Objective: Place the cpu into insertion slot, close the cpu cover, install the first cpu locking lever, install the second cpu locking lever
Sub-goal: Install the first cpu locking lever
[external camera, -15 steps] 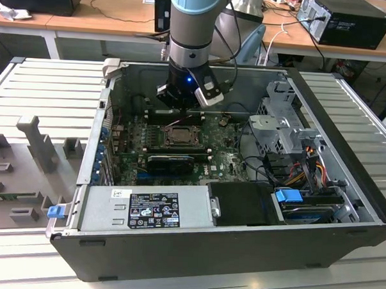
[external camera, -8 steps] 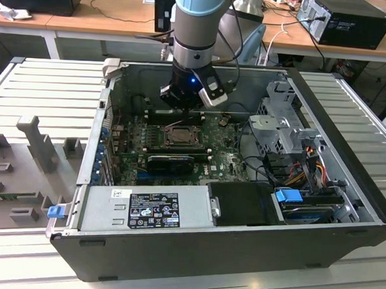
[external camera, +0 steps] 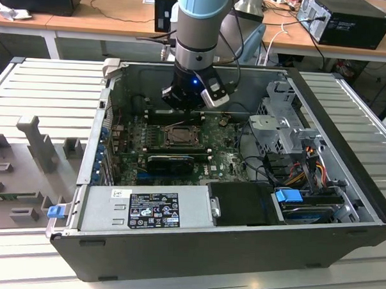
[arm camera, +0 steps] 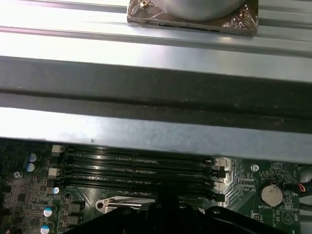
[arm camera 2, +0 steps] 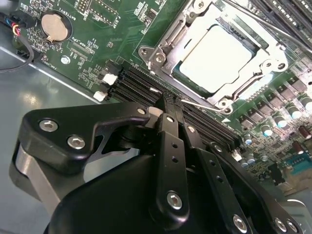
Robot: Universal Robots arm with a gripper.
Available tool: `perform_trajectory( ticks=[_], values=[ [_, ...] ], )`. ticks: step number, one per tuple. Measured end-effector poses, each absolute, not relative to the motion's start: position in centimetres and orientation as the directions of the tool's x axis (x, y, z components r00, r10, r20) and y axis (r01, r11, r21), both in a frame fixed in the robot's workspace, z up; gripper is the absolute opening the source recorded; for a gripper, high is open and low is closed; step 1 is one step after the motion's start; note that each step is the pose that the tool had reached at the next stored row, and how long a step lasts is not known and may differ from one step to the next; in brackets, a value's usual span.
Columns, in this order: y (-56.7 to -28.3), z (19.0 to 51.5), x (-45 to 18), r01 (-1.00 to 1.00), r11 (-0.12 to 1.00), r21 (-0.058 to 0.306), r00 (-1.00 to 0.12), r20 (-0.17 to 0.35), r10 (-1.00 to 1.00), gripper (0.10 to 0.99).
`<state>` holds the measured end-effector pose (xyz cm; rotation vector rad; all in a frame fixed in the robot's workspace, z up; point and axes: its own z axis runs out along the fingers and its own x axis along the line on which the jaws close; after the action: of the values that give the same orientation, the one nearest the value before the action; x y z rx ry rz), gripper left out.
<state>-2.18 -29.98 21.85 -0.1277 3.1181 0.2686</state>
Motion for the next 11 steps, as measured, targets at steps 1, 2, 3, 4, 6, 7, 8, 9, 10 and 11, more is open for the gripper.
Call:
perform_trajectory(
  ticks=[1, 2, 3, 4, 6, 7, 8, 9, 10, 11],
  values=[
    [-30.0, 21.7, -2.1, -0.086, 0.982, 0.170, -0.996, -0.016, -0.085, 0.106],
    [-29.9, 21.5, -2.0, -0.090, 0.981, 0.169, -0.996, -0.016, -0.089, 0.106],
    [-29.9, 21.3, -1.9, -0.093, 0.981, 0.168, -0.996, -0.016, -0.091, 0.106],
    [-29.9, 21.1, -1.9, -0.095, 0.982, 0.166, -0.996, -0.016, -0.093, 0.106],
    [-29.9, 20.8, -1.9, -0.096, 0.982, 0.160, -0.995, -0.015, -0.095, 0.106],
    [-29.9, 20.8, -1.8, -0.096, 0.983, 0.158, -0.995, -0.015, -0.095, 0.106],
    [-29.9, 20.7, -1.8, -0.096, 0.983, 0.156, -0.995, -0.015, -0.095, 0.106],
    [-29.9, 20.7, -1.8, -0.097, 0.984, 0.153, -0.995, -0.015, -0.096, 0.106],
    [-29.9, 20.6, -1.7, -0.097, 0.984, 0.150, -0.995, -0.014, -0.096, 0.106],
    [-29.9, 20.5, -1.7, -0.097, 0.985, 0.145, -0.995, -0.014, -0.096, 0.106]
  ],
)
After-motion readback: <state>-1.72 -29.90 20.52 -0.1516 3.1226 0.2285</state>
